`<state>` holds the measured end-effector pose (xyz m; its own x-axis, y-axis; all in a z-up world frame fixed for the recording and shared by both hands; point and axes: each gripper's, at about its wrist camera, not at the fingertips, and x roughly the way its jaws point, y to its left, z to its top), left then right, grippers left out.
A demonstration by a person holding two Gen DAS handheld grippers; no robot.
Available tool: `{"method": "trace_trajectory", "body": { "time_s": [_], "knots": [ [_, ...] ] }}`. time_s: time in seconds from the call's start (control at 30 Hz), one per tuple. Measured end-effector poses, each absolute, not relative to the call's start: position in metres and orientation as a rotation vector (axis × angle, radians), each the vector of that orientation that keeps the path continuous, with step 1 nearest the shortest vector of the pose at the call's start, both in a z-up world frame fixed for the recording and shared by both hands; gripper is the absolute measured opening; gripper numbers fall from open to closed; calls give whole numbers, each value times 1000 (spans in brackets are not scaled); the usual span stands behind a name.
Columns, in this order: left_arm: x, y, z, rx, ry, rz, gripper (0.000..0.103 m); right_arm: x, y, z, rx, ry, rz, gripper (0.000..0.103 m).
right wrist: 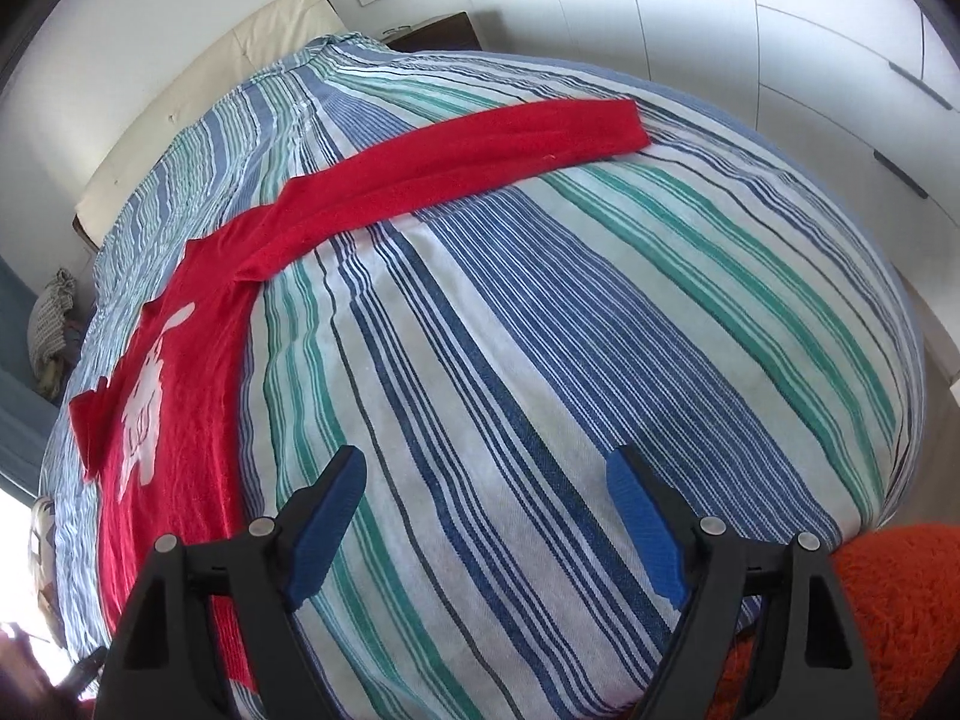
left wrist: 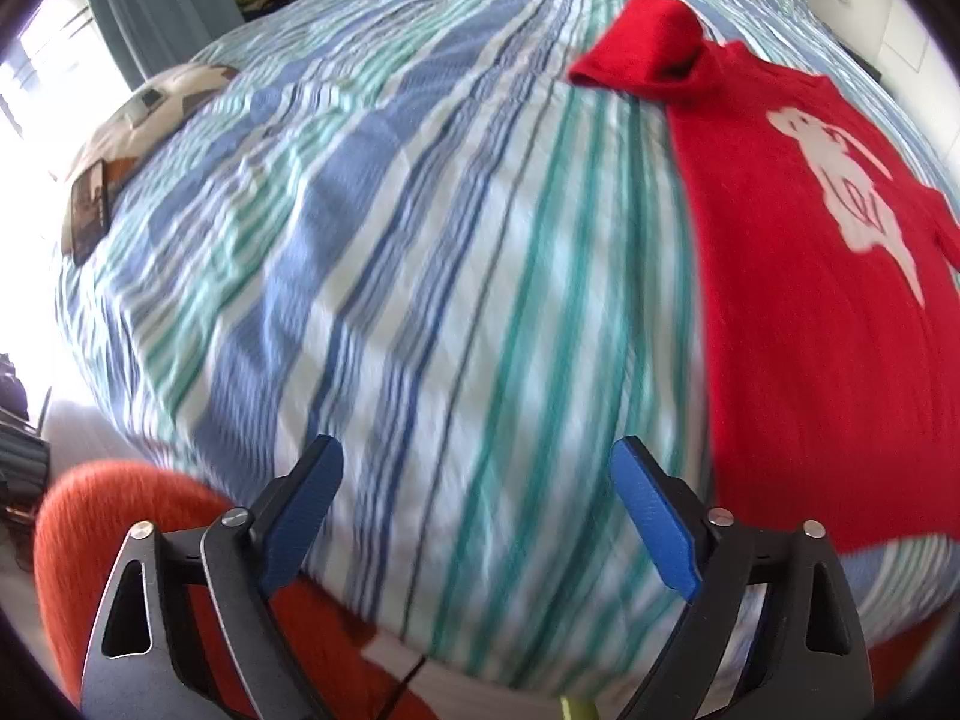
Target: Fold small clothes
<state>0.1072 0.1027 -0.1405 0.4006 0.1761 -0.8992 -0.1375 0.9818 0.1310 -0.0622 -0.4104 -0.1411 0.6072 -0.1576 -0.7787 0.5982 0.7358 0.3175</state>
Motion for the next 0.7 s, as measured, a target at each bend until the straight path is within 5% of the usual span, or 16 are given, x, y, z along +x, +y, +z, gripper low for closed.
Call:
{"method": "trace_trajectory", "body": {
  "time_s": [0.2,0.47,0.57,0.7],
  "knots": [
    [140,130,-168,-47,1219,238,103,-62,-408,-145,590,828,-463,85],
    [128,132,-179,-70,1139,211,103,-57,-403,-148,577,844,-471,90],
    [131,136,-160,-84,1211,187,101,-58,-404,-148,583,844,-461,90],
    [149,114,-101,-86,1076,57,101,-58,-406,-150,599,844,-451,91]
  ]
}}
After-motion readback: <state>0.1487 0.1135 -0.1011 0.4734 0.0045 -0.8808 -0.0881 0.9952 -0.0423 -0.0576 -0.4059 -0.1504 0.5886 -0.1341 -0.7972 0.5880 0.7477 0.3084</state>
